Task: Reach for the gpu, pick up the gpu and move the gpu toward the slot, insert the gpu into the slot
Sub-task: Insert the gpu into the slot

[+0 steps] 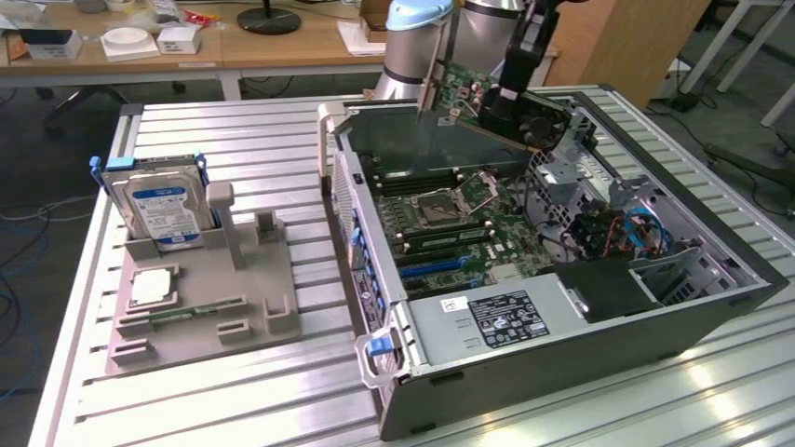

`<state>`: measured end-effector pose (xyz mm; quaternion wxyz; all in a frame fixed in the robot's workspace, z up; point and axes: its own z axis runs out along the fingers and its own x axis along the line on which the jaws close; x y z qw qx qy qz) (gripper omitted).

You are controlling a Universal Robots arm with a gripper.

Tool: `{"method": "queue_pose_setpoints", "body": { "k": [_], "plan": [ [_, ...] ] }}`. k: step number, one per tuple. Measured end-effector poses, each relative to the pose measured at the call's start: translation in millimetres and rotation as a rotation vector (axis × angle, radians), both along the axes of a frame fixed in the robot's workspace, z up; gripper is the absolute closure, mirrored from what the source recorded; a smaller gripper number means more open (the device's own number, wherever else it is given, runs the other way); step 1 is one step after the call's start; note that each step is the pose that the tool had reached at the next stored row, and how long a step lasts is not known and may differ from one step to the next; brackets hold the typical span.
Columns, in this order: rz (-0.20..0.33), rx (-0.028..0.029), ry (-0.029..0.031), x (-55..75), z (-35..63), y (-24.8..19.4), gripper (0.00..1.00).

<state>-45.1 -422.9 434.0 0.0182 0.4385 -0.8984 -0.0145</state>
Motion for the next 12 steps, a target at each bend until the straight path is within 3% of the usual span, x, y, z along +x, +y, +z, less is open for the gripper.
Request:
{"method": "queue_pose_setpoints", "body": {
  "k": [12],
  "plan": [
    [0.114,0.0000,0.0000,0.0,0.0,-0.6,0.74]
  ]
}}
